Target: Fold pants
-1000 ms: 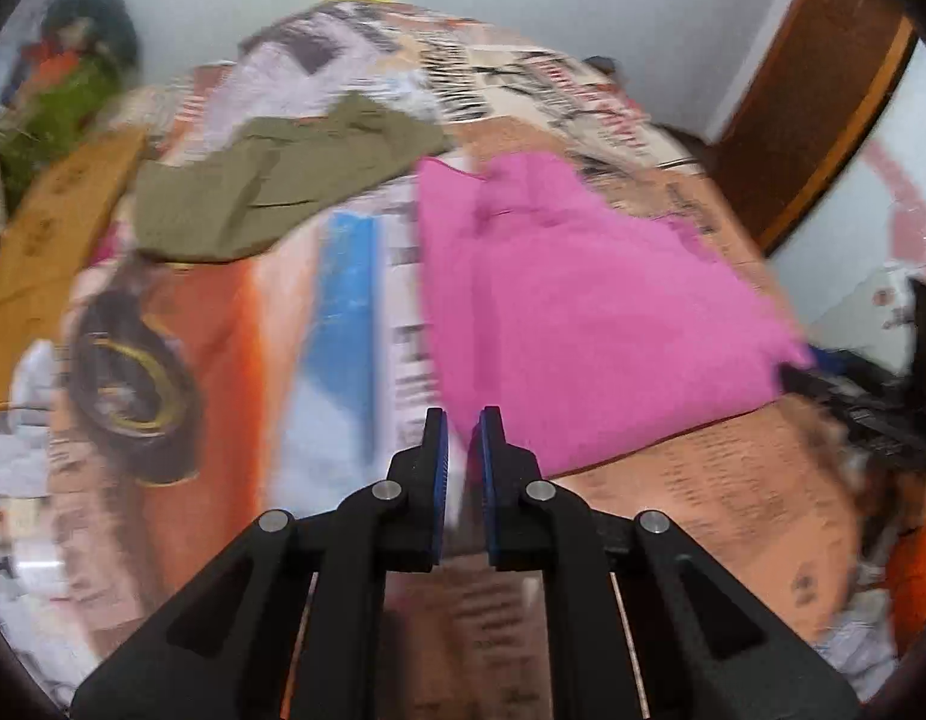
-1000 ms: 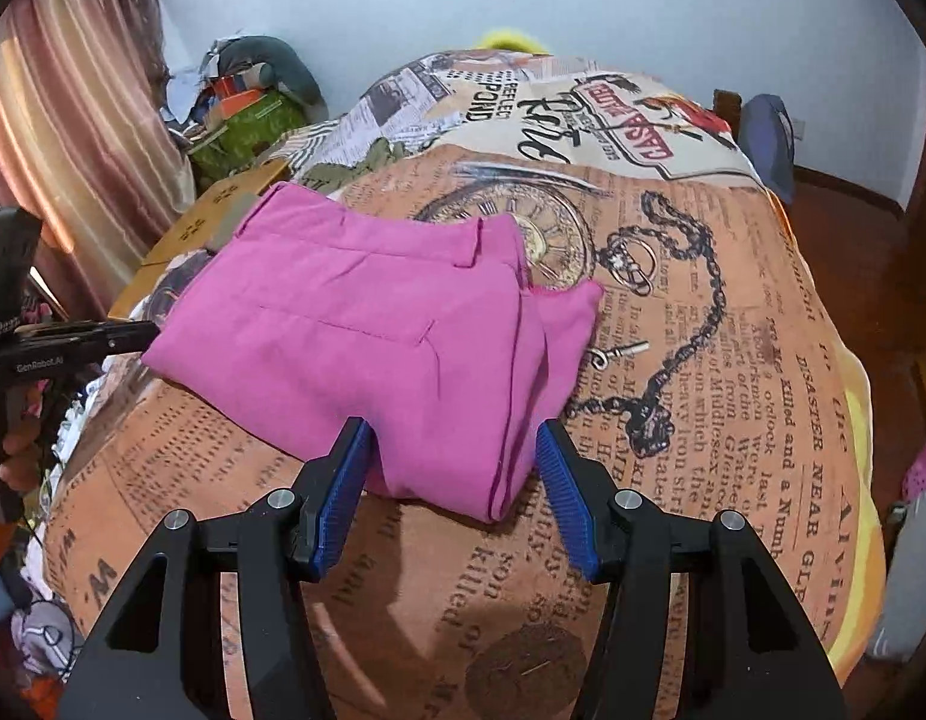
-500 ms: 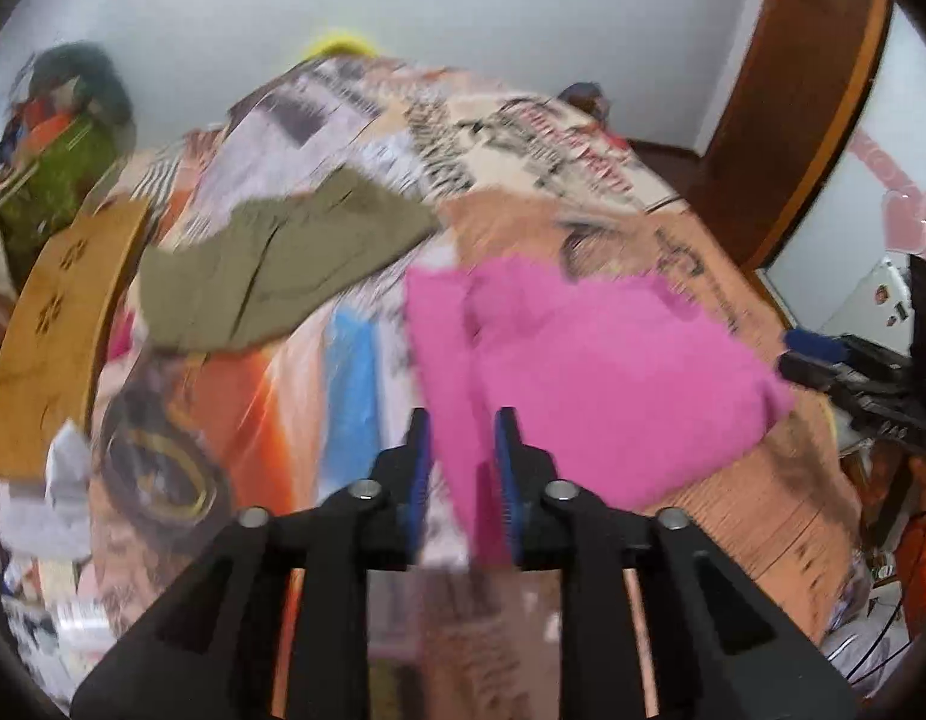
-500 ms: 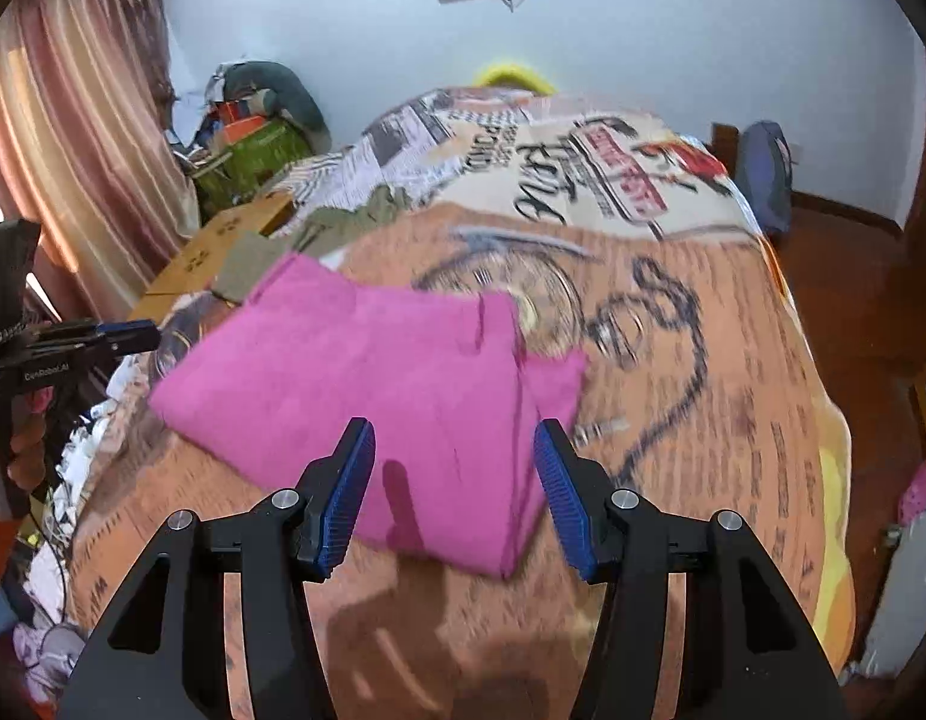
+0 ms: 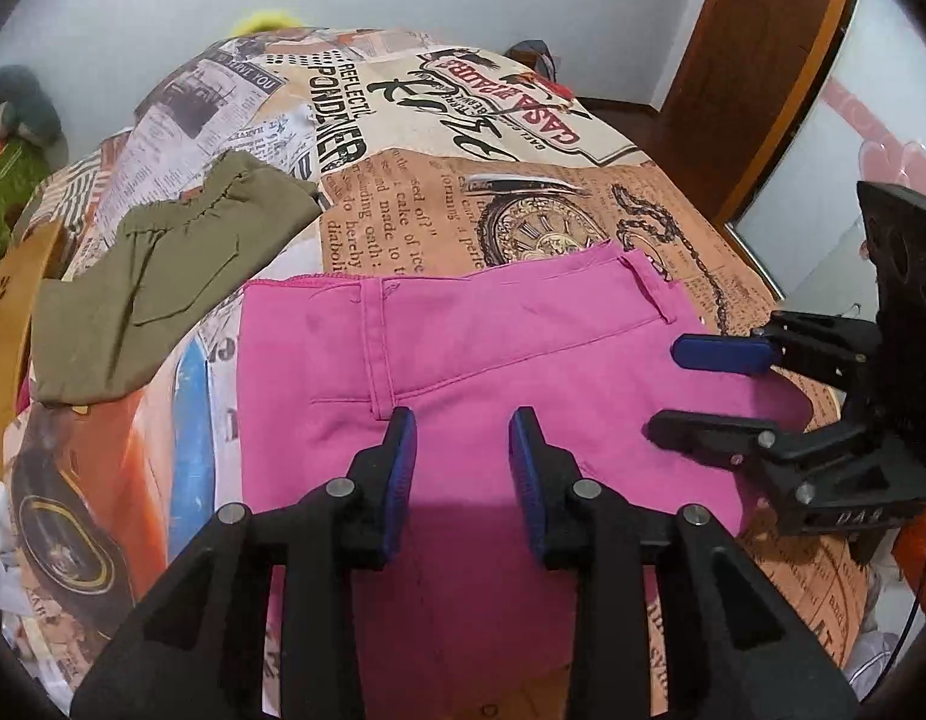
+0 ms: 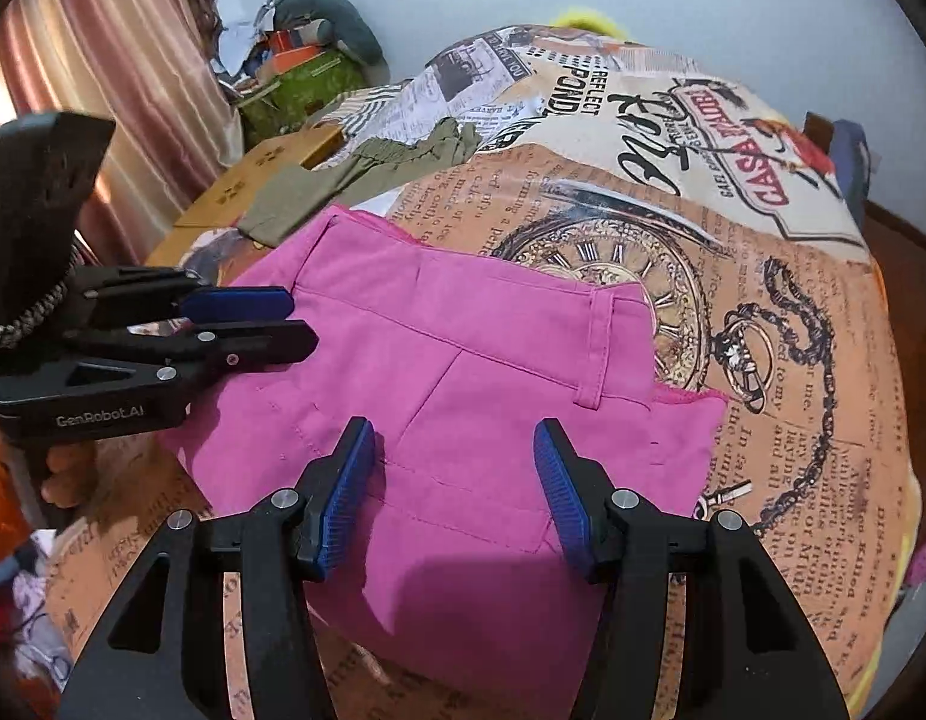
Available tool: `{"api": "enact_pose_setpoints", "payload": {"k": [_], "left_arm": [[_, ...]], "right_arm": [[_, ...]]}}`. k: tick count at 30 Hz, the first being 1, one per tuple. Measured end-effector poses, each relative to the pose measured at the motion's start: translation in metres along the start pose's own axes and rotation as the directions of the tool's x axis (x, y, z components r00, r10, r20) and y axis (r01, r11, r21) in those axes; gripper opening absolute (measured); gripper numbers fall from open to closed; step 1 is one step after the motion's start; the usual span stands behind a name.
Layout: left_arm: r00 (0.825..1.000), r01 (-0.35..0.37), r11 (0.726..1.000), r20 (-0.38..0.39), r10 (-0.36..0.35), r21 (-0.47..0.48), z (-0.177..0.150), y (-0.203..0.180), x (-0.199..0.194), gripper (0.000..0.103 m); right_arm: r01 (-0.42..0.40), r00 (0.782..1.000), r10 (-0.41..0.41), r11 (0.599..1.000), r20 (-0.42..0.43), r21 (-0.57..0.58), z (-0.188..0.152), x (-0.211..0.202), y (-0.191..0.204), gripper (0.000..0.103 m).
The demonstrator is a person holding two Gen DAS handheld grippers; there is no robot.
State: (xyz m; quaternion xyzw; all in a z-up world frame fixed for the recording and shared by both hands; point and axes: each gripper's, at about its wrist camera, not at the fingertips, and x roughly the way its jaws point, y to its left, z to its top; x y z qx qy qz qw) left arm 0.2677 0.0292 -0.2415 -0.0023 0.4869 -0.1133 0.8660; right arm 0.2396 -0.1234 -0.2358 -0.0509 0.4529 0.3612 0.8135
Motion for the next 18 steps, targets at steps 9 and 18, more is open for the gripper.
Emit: {"api": "enact_pose_setpoints", "payload": {"k": [9,18], "left_arm": [[0.998,-0.049,0.998,0.046,0.050,-0.031,0.000,0.018,-0.037,0.051],[0.997,-0.077,0.988,-0.022,0.075,-0.132,-0.014,0.058,-0.024,0.063]], "right_arm": [[0.097,0.992,-0.098,0.995,0.078,0.018,0.000,-0.036,-0.013,0.052],[0.155,0.987,-0.157,0.983,0.017,0.094,-0.015,-0.027,-0.046,0.055]]}}
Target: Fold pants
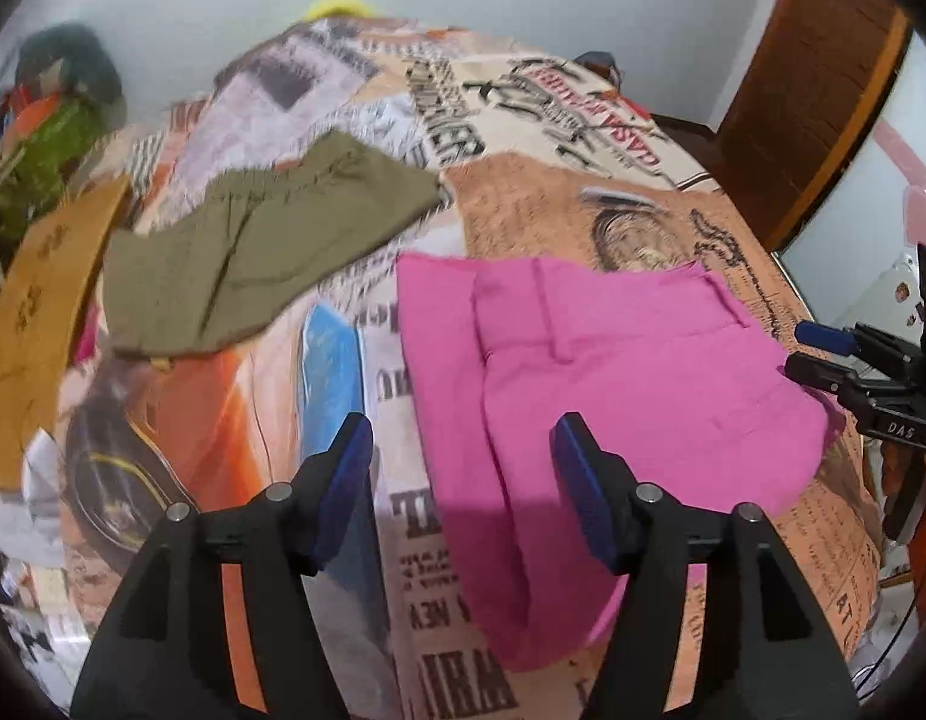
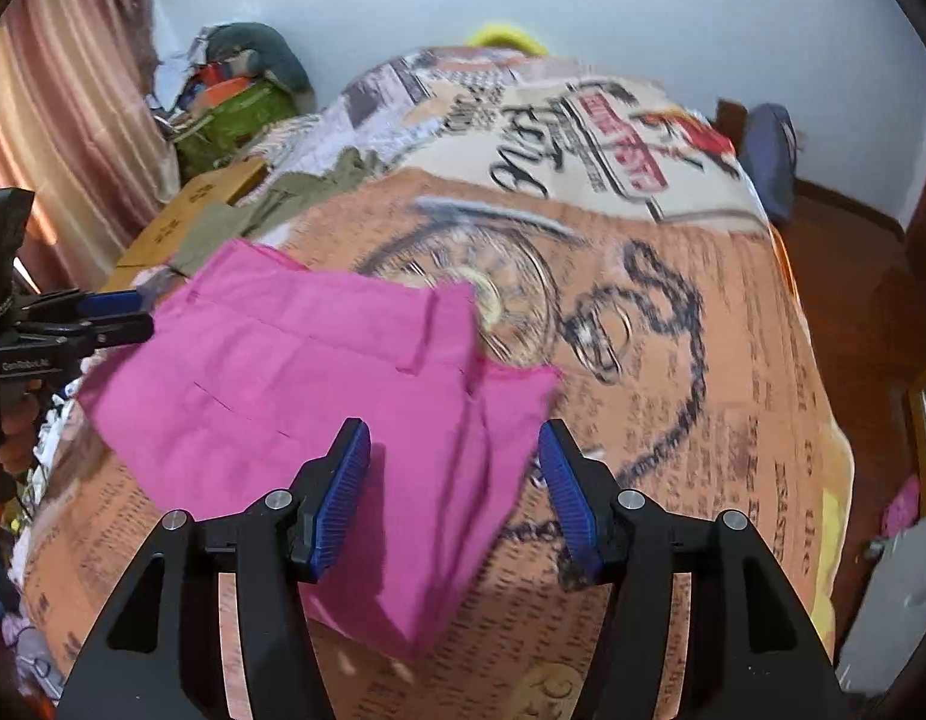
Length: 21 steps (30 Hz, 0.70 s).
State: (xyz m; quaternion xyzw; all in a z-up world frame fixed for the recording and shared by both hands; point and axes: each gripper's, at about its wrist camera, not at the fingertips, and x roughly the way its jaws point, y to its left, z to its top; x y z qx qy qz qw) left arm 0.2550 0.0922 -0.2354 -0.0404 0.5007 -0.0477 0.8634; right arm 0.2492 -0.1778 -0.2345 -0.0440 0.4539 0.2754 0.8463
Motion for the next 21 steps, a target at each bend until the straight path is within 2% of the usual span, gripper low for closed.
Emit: {"api": "enact_pose_setpoints", "payload": {"k": [2,6,14,18,20,21], "left_arm": [[0.999,0.028,0.999,-0.016,-0.028,-0.025,-0.002,0.003,0.007,0.064],[0.999,0.052,0.998,-0.012,-0.053,-0.044,0.001,0.005,0.014,0.068],[0.994,0.103,0.991,-0.029,-0.106,-0.086,0.014,0.008,0.032,0.069],[0.995,0.099,0.992,-0.025,-0.101,-0.074,0.018,0.005,0.039,0.069],[0.995,0.095,0.993,-0.021,-0.096,-0.070,0.021,0.004,0.042,0.066],[0.994,0.105,0.992,-0.020,-0.107,-0.068,0.022,0.003,0.043,0.059]], "right_arm": [[0.000,1.000,0.000,1.000,-0.016,0.014,-0.003,0.007,-0.005,0.055],[-0.006,1.000,0.007,0.999,-0.018,0.043,-0.004,0.015,-0.014,0.063],[-0.098,0.994,0.105,0.984,-0.038,0.151,-0.002,0.030,-0.032,0.064],[-0.113,0.992,0.120,0.981,-0.036,0.159,0.000,0.034,-0.034,0.064],[-0.115,0.992,0.120,0.983,-0.032,0.146,0.001,0.035,-0.033,0.062],[-0.124,0.991,0.130,0.982,-0.030,0.141,0.002,0.036,-0.032,0.056]]}}
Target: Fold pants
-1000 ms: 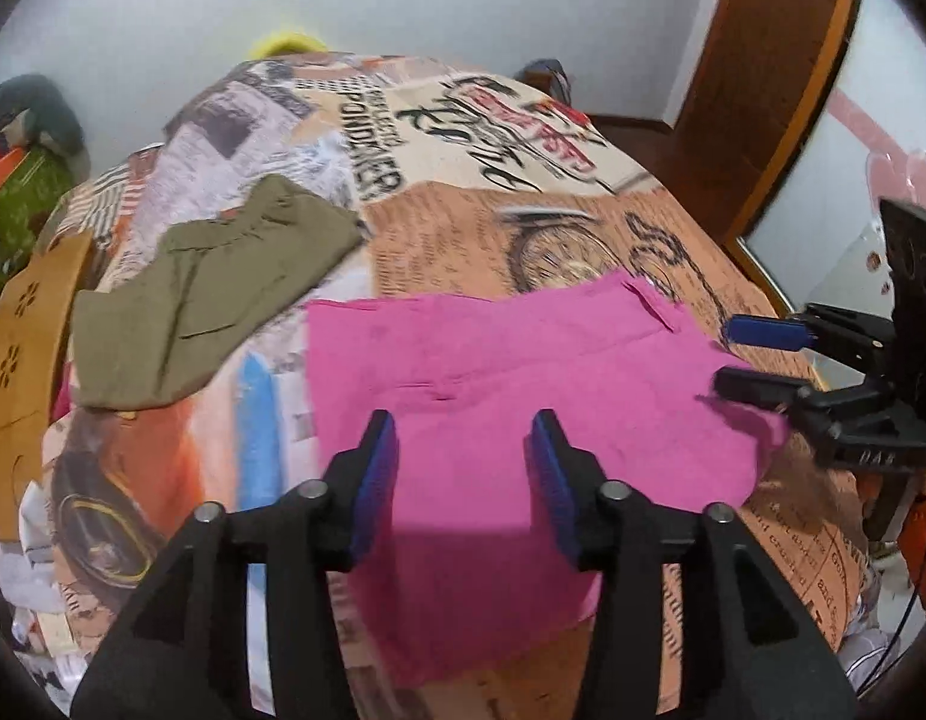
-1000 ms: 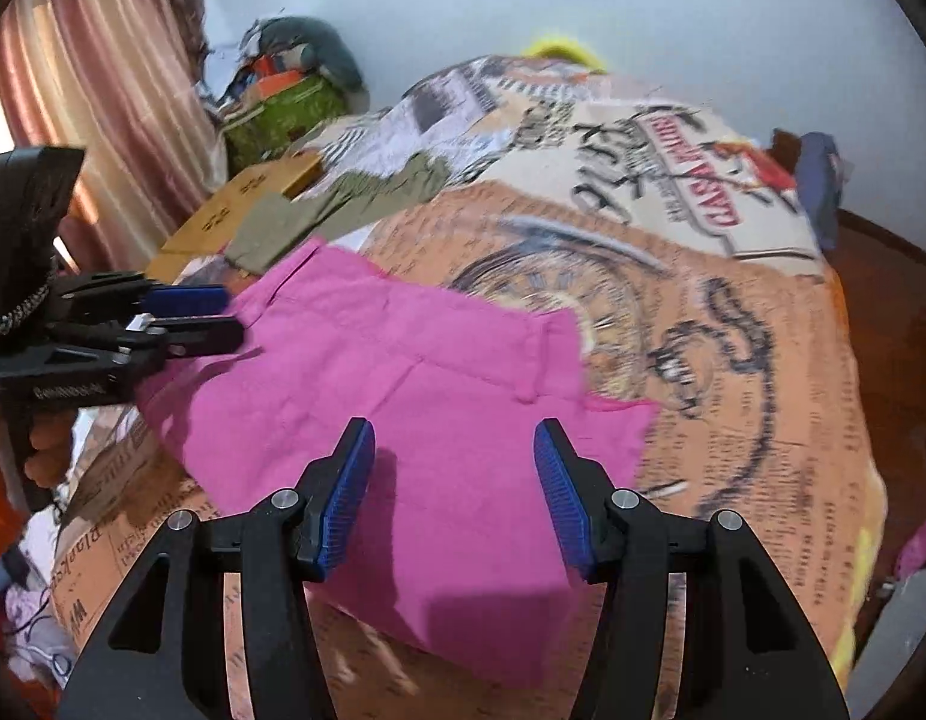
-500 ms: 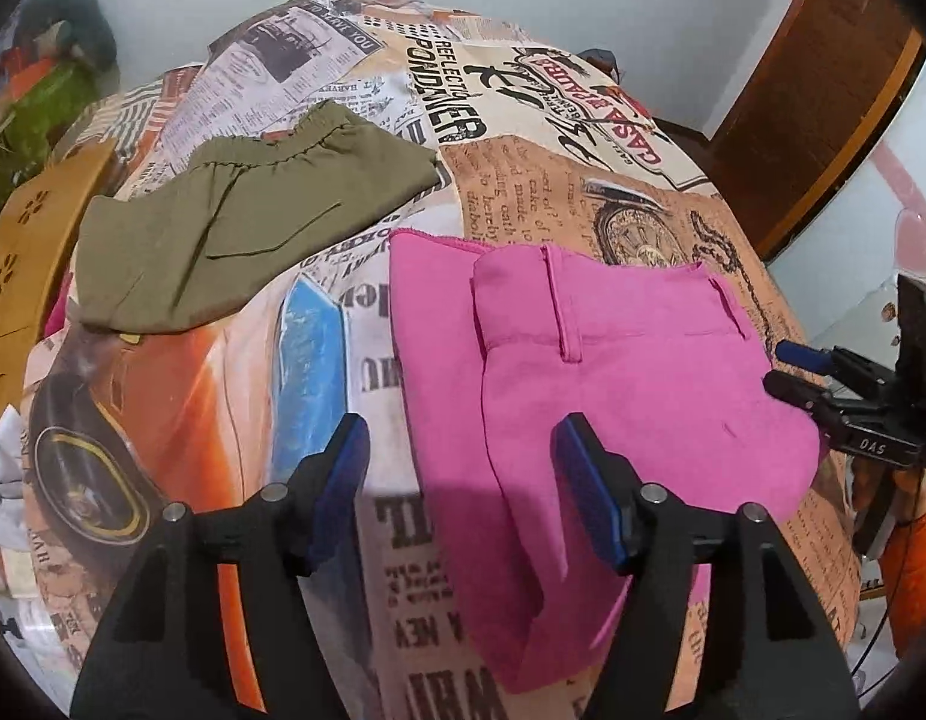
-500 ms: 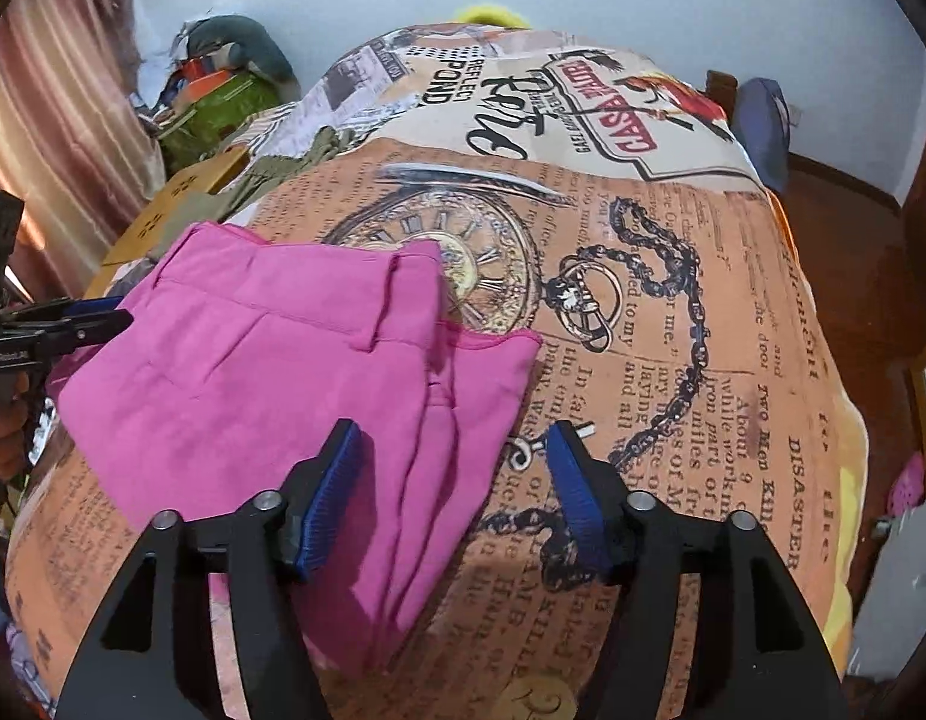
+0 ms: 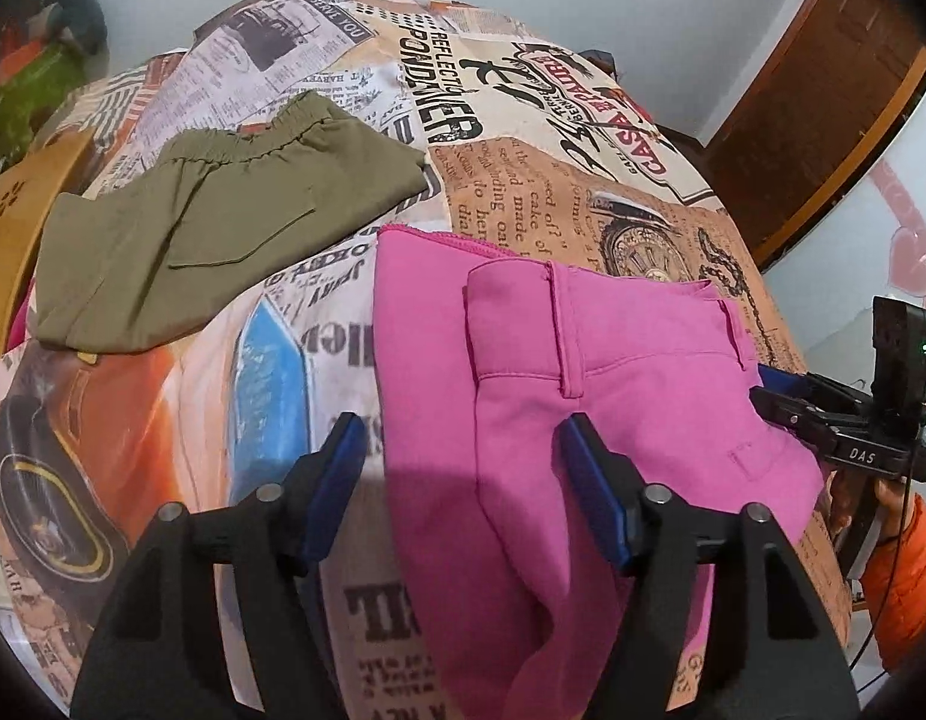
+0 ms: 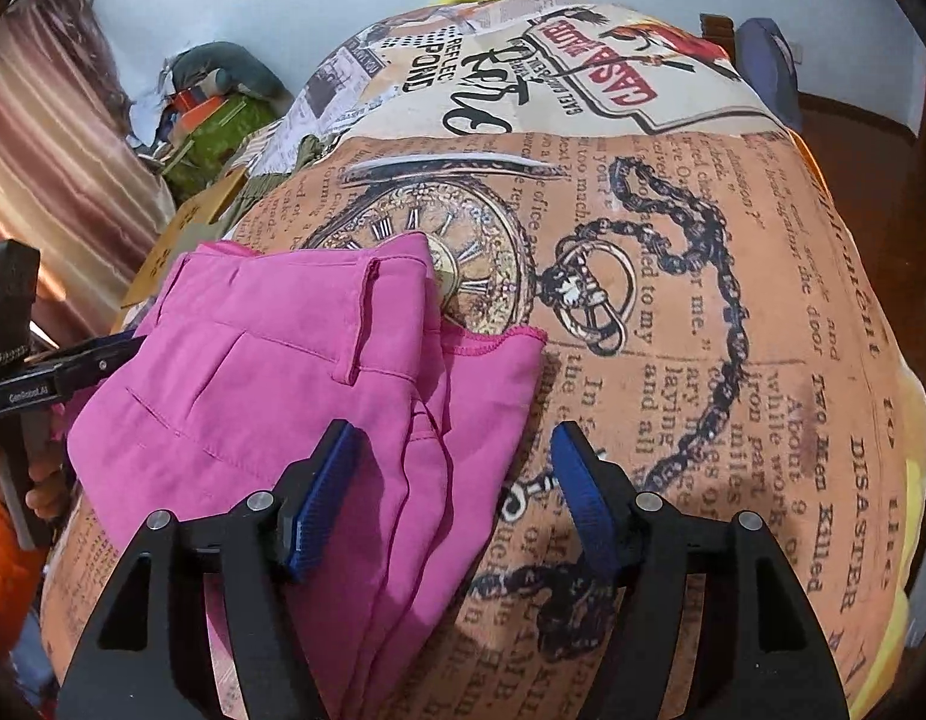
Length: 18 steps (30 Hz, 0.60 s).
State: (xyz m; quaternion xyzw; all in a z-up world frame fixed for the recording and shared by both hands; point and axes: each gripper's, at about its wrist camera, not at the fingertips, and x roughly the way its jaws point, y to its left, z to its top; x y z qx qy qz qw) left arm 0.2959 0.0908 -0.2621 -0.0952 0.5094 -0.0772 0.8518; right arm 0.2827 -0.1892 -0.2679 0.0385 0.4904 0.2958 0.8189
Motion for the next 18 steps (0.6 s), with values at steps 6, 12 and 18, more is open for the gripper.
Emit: {"api": "enact_pose_setpoints", "payload": {"k": [6,12,18], "left_arm": [[0.998,0.059,0.998,-0.019,-0.059,-0.003,0.004,-0.005,0.006,0.032],[1.000,0.012,1.000,0.007,-0.012,0.002,0.006,-0.008,0.000,0.011],[0.998,-0.036,0.999,0.052,0.034,0.031,0.005,-0.017,-0.016,0.008]], "right_arm": [[-0.026,1.000,0.026,0.999,-0.004,-0.031,0.004,0.004,0.006,0.029],[0.044,0.998,-0.040,0.995,0.040,-0.087,0.007,-0.003,0.015,0.015],[0.060,0.994,-0.051,0.994,0.093,-0.093,0.014,-0.020,0.020,0.012]]}}
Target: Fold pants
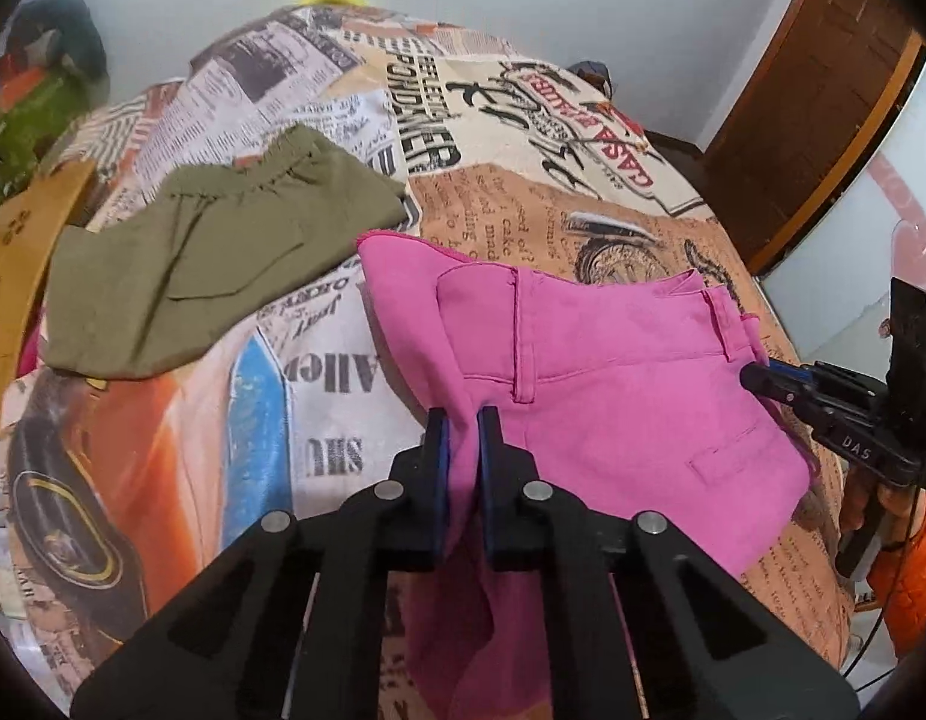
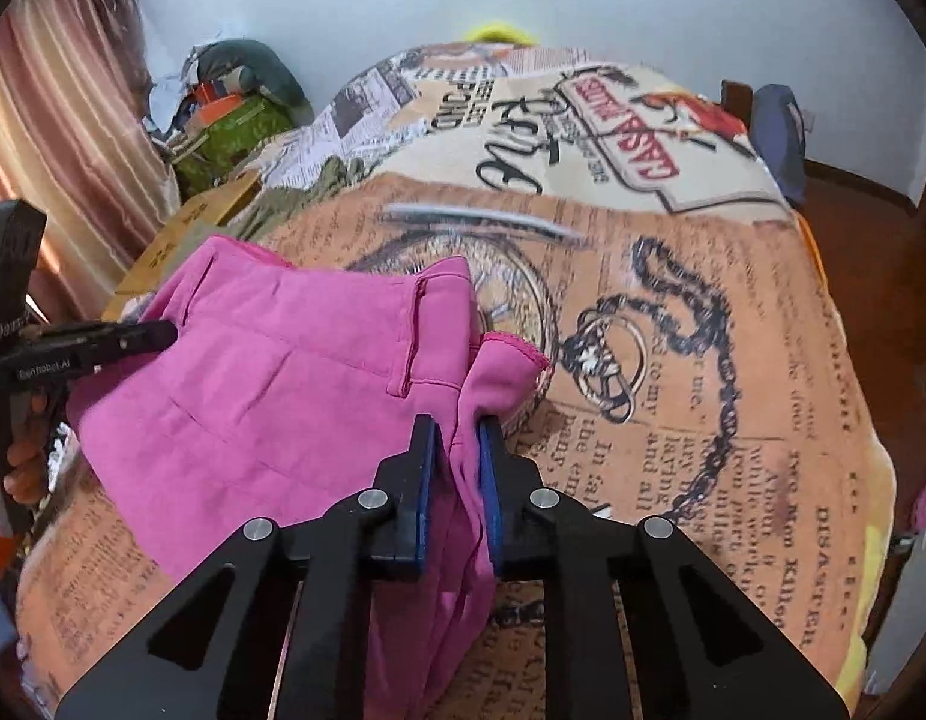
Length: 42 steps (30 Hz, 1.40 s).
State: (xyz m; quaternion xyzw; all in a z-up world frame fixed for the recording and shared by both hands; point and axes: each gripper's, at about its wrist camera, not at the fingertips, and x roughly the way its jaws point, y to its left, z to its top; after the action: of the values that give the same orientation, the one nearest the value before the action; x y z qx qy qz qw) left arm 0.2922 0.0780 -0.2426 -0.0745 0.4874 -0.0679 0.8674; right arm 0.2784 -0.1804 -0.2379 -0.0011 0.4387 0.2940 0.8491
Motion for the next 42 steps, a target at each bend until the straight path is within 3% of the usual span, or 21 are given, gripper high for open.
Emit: {"api": "enact_pose_setpoints", "payload": {"k": [8,16,20,24,26,30,32,33,34,38,42], "left_arm": [[0.994,-0.026,0.999,0.105,0.024,0.019,0.004,-0.005,-0.049,0.007],[0.964,-0.064,0.997,0.259,0.053,0.038,0.024,-0.006,-0.108,0.000],[0.969,-0.040,0.999,0.246,0.030,0.034,0.031,0.003,-0.111,0.000],[0.984,-0.022,1.000,0.177,0.024,-0.016,0.029,0.019,-0.089,0.003],[0.992,-0.022,1.000,0.121,0.024,-0.020,0.025,0.023,-0.071,0.010],[0.997,-0.038,0.999,0.070,0.038,0.001,0.017,0.017,-0.047,0.050],[0.997,-0.035,0.999,0.069,0.034,0.012,0.016,0.014,-0.040,0.061],[0.998,-0.028,0.999,0.061,0.027,0.018,0.017,0.012,-0.035,0.067],[0.998,-0.023,1.000,0.050,0.022,0.021,0.018,0.011,-0.030,0.072],[1.000,-0.031,0.999,0.000,0.031,0.025,0.021,0.013,-0.006,0.074],[0.998,-0.010,1.000,-0.063,0.009,-0.008,0.021,0.022,0.020,0.074]], "right_arm": [[0.009,0.996,-0.004,0.998,0.092,-0.061,0.020,-0.035,0.024,0.011],[0.002,0.986,0.014,0.995,0.168,-0.096,0.055,-0.051,0.051,0.010],[0.025,0.988,-0.006,0.992,0.154,-0.125,0.061,-0.041,0.059,0.004],[0.007,0.995,0.000,0.997,0.104,-0.071,0.055,-0.028,0.043,0.004],[0.012,0.998,-0.009,0.999,0.068,-0.041,0.049,-0.022,0.033,0.004],[0.045,0.999,-0.045,0.999,0.028,-0.016,0.039,-0.022,0.020,0.008],[0.066,0.998,-0.066,0.998,0.012,0.000,0.033,-0.021,0.012,0.028],[0.072,0.997,-0.072,0.997,0.009,0.008,0.031,-0.021,0.010,0.048],[0.075,0.997,-0.076,0.997,0.011,0.011,0.027,-0.020,0.009,0.058],[0.075,0.996,-0.075,0.997,-0.053,0.002,0.011,0.000,0.004,0.058],[0.043,0.995,-0.036,0.996,-0.089,0.073,-0.002,0.018,-0.007,0.058]]}}
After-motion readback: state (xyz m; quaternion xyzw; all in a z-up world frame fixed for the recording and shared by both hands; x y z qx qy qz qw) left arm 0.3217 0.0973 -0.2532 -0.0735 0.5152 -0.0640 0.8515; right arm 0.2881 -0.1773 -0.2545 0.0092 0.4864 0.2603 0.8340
